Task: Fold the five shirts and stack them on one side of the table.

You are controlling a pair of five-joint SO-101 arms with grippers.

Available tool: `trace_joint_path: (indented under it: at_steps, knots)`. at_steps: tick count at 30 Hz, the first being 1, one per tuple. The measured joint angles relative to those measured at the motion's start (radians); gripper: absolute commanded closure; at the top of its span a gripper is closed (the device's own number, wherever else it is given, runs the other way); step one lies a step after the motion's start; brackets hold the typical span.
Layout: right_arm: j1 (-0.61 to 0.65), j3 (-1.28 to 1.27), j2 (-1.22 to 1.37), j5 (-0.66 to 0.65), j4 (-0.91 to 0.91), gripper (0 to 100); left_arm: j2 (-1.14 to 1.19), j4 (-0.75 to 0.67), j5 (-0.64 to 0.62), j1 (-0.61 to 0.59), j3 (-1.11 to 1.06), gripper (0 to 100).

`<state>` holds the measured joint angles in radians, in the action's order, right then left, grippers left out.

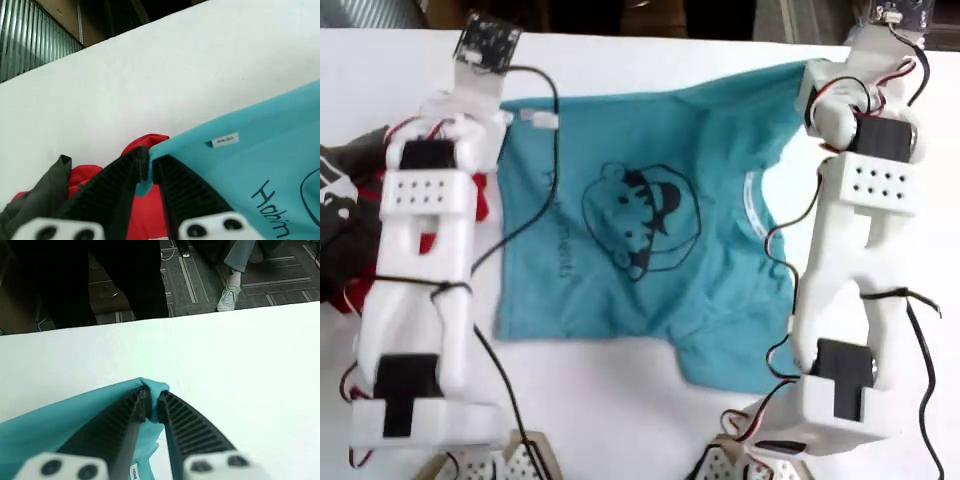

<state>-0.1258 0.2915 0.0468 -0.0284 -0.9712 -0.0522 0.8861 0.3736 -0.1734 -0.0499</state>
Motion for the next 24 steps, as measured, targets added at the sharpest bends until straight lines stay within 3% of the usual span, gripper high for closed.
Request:
trace_joint_path:
  at_steps: [5, 16, 24]
  knots:
    - [0.037, 0.02, 0.08, -0.054, -0.002, 97.8, 0.124, 0.097, 0.071, 0.008, 0.097, 98]
    - [0.058, 0.02, 0.287, -0.08, -0.064, 97.8, 0.377, 0.173, 0.084, 0.008, 0.18, 98]
    - [0.057, 0.069, 0.276, -0.106, -0.166, 97.8, 0.388, 0.387, 0.103, 0.008, 0.328, 98]
